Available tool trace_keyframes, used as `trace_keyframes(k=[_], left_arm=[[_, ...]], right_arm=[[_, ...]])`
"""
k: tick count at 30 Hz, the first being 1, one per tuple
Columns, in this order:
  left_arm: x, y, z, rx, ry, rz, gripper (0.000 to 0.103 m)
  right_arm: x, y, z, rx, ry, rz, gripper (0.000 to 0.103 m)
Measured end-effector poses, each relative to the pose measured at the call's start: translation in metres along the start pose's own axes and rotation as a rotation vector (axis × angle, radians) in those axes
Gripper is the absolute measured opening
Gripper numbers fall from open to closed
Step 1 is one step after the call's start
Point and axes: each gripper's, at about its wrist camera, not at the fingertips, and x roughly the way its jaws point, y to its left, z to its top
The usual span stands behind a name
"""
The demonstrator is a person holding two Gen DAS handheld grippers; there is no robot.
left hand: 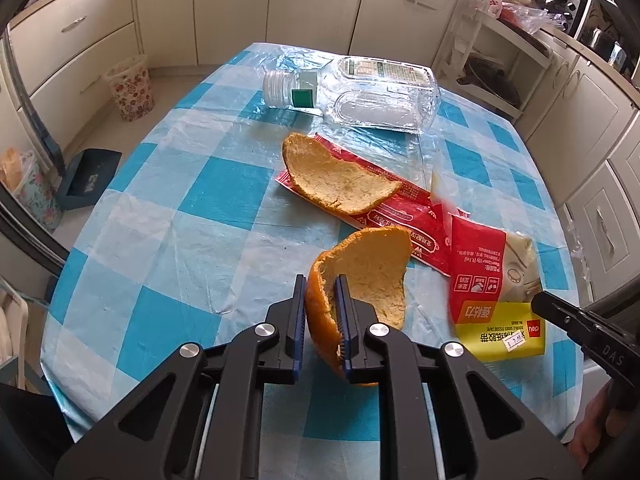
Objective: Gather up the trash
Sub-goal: 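Carry the peel with the left gripper and package with the right gripper into the yellow bucket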
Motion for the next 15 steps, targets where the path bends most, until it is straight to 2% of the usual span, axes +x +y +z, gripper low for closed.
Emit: trace_keyframes(k=[2,3,4,6,9,10,11,12,15], left_arm=[[0.002,0.001,-0.002,-0.001,0.009,0.005,0.018],[0.002,0.001,-0.003,-0.001,0.015,0.007,0.019],[0.003,0.002,-0.004,-0.001,0.019,0.010,0.024],[0.003,0.002,-0.005,-0.002,0.014,0.016,0.030],[0.001,0.001,-0.007,0.009,0.006,0.022,0.031],[0.000,0.000,-0.008,0.015,-0.001,0.026,0.026],[-0.003,-0.001,-0.008,0.024,-0.011,0.030,0.015],[-0.005,-0.003,-0.008,0.033,-0.019,0.025,0.014],[-0.016,-0.009,-0.010,0.065,-0.062,0.029,0.010]], right_arm=[[0.003,-0.002,-0.003,0.021,0.018,0.016,0.014],[0.006,-0.004,-0.004,0.035,0.027,0.023,0.021],[0.005,-0.004,-0.006,0.044,0.019,0.037,0.023],[0.004,-0.003,-0.006,0.049,0.018,0.041,0.025],[0.003,0.002,-0.008,0.032,0.010,0.028,0.026],[0.003,0.005,-0.009,0.014,0.010,0.013,0.020],[0.003,0.008,-0.010,-0.004,0.013,-0.003,0.014],[0.004,0.010,-0.011,-0.016,0.017,-0.014,0.010],[0.001,0.011,-0.013,-0.026,0.000,-0.016,0.006]])
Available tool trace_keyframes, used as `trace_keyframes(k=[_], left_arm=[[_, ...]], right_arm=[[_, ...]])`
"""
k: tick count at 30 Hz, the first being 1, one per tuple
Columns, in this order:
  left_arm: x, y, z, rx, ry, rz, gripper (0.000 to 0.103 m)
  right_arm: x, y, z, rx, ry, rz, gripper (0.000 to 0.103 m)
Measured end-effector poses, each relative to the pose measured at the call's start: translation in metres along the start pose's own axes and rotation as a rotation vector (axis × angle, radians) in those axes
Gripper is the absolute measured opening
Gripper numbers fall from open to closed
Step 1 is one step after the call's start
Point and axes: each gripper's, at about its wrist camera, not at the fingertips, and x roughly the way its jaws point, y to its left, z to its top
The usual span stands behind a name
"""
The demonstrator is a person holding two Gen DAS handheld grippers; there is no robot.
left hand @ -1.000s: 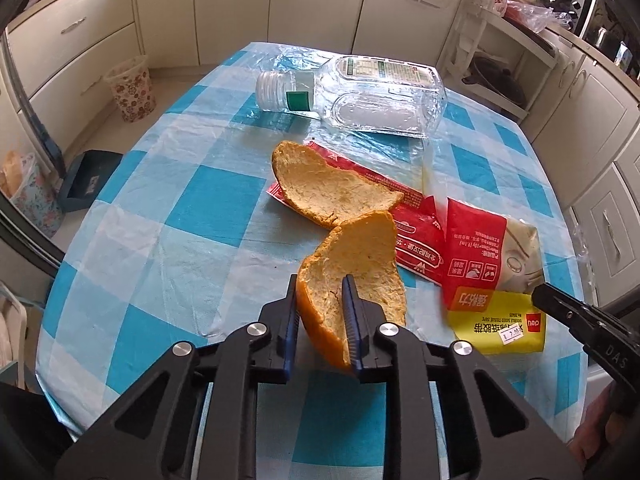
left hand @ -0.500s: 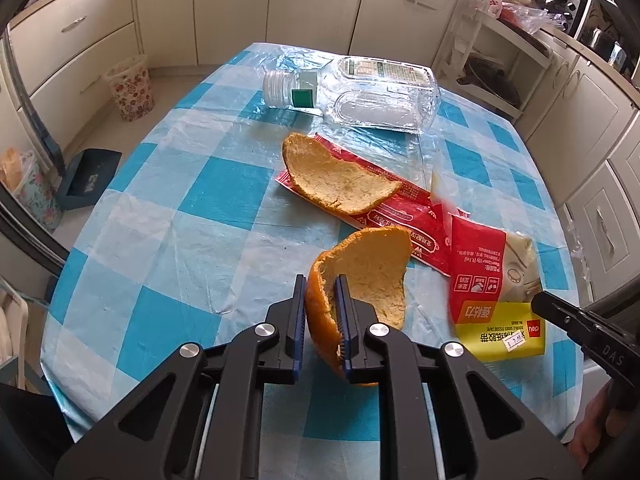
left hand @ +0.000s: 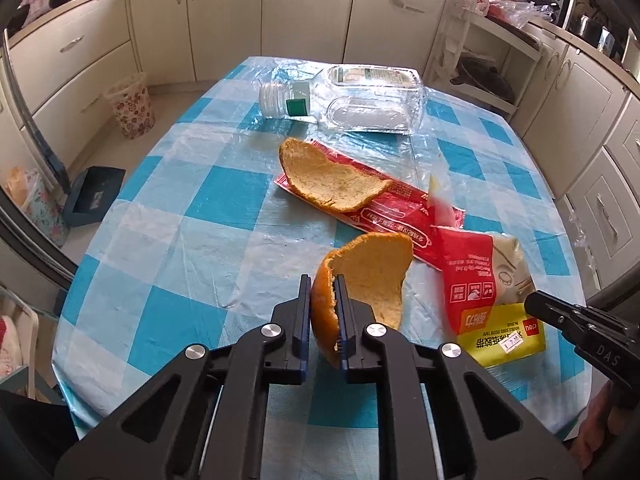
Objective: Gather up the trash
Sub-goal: 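Carry the peel with the left gripper and package with the right gripper into the yellow bucket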
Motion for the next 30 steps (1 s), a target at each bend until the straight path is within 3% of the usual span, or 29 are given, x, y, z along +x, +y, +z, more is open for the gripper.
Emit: trace_keyframes(k=[21,30], left_arm=[[-0.032,-0.017,-0.001,0.028,-0.078,-0.053,0.010],[-0.051,-0.043,0.000,0.060,-0.098,-0.153,0.010]], right_arm=[[-0.064,-0.034,0.000,0.096,-0.196,-0.051,0.004],[-0.103,-0.073,-0.008,0.197,-0.304,-0.092,0.003]])
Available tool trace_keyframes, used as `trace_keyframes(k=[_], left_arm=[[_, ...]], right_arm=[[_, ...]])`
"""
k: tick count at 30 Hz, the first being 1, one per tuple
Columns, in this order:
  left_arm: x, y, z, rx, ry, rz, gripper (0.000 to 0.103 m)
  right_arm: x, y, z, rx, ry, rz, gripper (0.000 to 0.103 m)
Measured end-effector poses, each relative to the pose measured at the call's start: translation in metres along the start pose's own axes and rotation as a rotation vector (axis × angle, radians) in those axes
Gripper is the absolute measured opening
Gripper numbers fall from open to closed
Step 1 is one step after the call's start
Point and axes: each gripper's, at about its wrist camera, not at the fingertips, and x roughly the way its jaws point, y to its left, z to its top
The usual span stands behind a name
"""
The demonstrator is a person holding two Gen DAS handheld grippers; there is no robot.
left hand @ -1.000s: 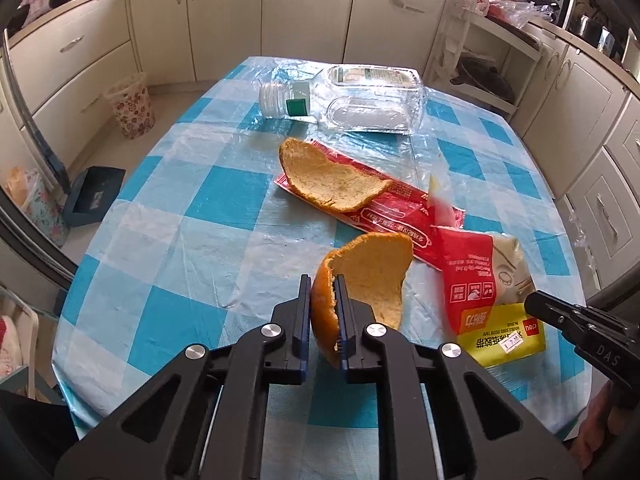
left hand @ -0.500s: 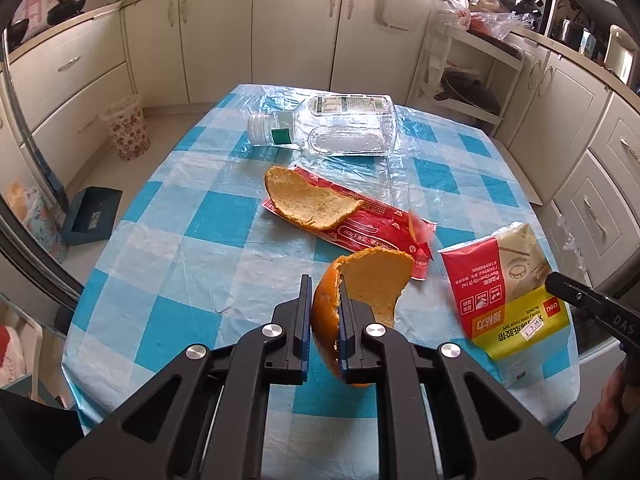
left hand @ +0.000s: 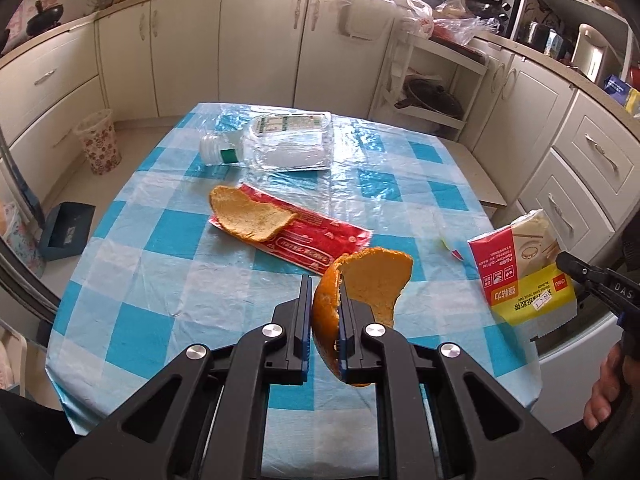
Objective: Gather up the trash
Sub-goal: 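Carry the peel with the left gripper and package with the right gripper into the yellow bucket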
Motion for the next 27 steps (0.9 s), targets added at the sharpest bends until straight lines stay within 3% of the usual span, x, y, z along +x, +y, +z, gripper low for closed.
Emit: trace_keyframes(k=[12,18,24,26,27], left_arm=[[-0.008,-0.077,0.006,0.073,0.012,-0.152,0.010],[0.001,-0.126,0.003,0.116,0.040,-0.212,0.010],[0.021,-0.175,-0.001,0.157,0.079,-0.262,0.010],[0.030,-0.192,-0.004,0.169,0.098,-0.272,0.010],[0.037,-0.203,-0.006,0.177,0.112,-0.278,0.010]], right_arm=[[-0.048,-0.083,0.003,0.197,-0.121,-0.106,0.003],[-0.042,-0.103,-0.002,0.227,-0.075,-0.193,0.003],[-0.016,-0.134,-0.011,0.313,0.043,-0.220,0.005],[-0.012,-0.147,-0.016,0.373,0.064,-0.217,0.013],[-0.014,-0.151,-0.017,0.395,0.058,-0.216,0.023]])
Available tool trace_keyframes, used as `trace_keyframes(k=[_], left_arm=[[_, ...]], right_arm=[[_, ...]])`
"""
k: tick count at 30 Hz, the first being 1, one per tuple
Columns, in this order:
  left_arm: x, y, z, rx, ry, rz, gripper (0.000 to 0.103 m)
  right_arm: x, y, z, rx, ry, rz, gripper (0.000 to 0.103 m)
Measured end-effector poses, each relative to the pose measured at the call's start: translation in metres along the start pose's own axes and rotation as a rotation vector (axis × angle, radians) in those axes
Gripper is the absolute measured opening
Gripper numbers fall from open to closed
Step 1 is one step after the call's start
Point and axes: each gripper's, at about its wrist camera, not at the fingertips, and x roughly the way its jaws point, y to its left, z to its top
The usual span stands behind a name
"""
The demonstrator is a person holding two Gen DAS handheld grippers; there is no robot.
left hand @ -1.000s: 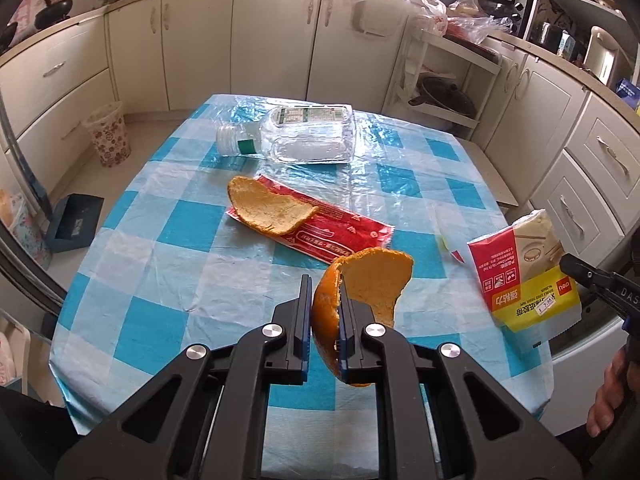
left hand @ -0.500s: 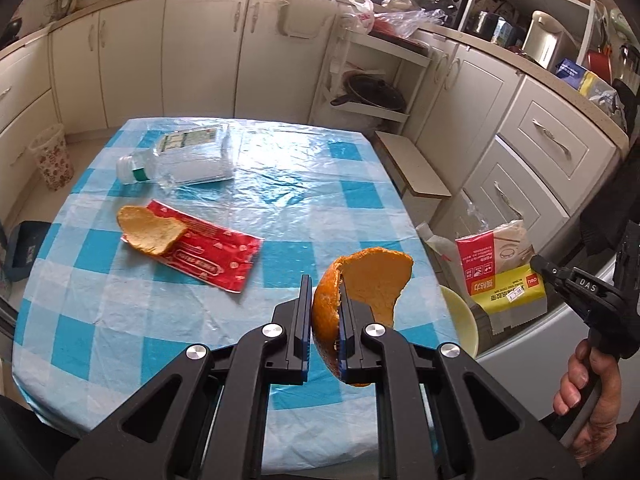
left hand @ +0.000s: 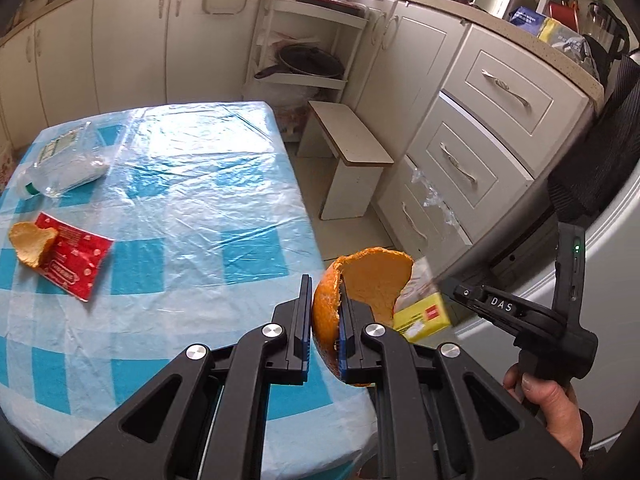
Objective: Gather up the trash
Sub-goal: 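Carry the peel with the left gripper and package with the right gripper into the yellow bucket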
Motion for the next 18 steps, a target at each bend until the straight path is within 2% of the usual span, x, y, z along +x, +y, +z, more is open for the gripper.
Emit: trace_keyframes(k=[1,2,6,12,15,18], left_arm=[[0.008,-0.007,0.000,0.004,0.013,-0.005,0.010],[0.016,-0.015,0.000,0.009,0.027,-0.010,0.010],[0.050,-0.043,-0.004,0.043,0.078,-0.019,0.010],[0.099,-0.072,-0.011,0.059,0.171,-0.006,0.010],[0.120,-0.079,-0.012,0.056,0.225,0.003,0.010],[0.136,-0.084,-0.013,0.049,0.264,0.004,0.022]], right_arm=[[-0.003,-0.003,0.002,0.014,-0.016,0.001,0.031],[-0.008,-0.004,0.002,0.019,-0.036,0.004,0.033],[-0.023,-0.007,0.008,0.037,-0.105,0.033,0.038],[-0.058,-0.017,0.014,0.104,-0.257,0.093,0.046],[-0.065,-0.018,0.017,0.120,-0.282,0.117,0.046],[-0.066,-0.018,0.021,0.125,-0.279,0.135,0.046]])
